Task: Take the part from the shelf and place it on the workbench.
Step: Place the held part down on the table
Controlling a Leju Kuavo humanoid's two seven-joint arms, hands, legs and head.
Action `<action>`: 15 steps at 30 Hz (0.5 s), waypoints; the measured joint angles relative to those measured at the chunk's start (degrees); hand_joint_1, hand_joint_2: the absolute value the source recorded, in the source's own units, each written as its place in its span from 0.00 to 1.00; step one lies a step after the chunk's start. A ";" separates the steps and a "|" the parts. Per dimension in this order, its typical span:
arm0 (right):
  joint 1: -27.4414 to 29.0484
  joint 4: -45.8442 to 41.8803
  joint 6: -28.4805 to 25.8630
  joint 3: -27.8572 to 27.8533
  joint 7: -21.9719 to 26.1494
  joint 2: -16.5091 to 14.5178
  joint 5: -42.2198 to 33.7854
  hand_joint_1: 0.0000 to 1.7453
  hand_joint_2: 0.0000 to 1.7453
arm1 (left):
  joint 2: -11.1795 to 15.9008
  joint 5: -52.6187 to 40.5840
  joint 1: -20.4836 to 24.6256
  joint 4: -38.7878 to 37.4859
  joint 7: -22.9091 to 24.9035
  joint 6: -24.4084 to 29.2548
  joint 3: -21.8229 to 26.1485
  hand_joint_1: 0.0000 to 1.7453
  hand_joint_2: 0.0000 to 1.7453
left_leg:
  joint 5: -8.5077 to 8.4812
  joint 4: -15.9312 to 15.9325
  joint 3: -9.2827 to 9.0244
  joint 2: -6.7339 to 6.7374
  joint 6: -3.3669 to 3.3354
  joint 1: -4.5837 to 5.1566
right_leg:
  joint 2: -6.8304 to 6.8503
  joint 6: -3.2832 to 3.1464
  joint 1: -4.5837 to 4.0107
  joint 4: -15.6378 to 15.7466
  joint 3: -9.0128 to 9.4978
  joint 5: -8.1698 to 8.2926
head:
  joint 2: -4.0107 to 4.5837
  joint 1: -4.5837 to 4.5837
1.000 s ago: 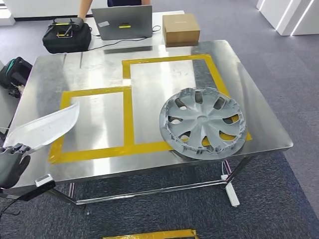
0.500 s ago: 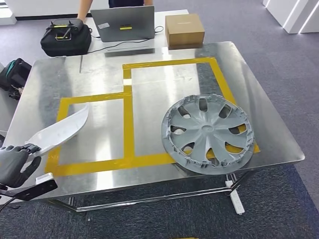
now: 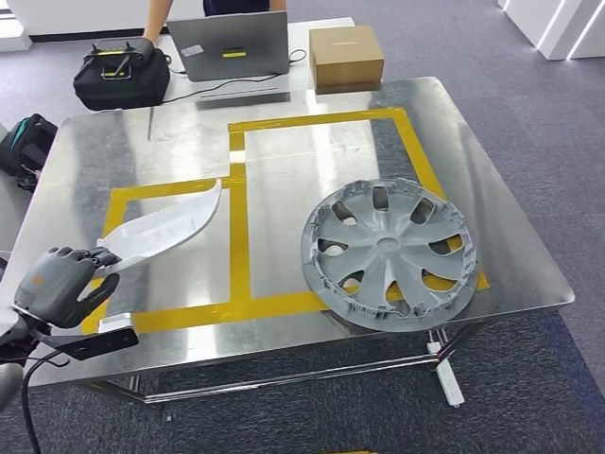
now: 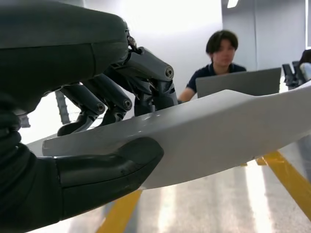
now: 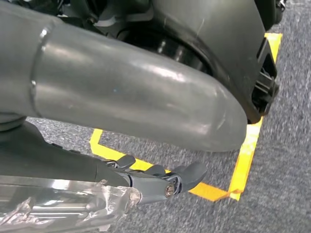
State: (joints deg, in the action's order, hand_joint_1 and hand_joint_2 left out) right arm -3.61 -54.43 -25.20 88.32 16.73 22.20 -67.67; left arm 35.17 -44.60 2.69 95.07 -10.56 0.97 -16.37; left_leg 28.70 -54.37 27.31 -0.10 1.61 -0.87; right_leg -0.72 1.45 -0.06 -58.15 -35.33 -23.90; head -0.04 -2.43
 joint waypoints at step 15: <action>1.21 0.03 0.58 -2.43 -0.24 -0.01 1.28 0.00 0.00 | -0.22 -5.36 6.99 -0.66 4.90 4.58 -7.23 0.00 1.00 | 0.00 -0.02 -0.23 0.02 -0.01 0.17 | -0.04 0.09 0.16 0.11 0.21 0.07 | 0.00 0.01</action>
State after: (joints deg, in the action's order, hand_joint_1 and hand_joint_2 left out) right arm -2.40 -54.40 -24.62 85.89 16.49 22.19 -66.39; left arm 34.94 -49.96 9.68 94.41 -5.66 5.55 -23.60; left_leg 28.71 -54.39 27.08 -0.08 1.60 -0.70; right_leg -0.76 1.54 0.10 -58.04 -35.12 -23.83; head -0.04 -2.43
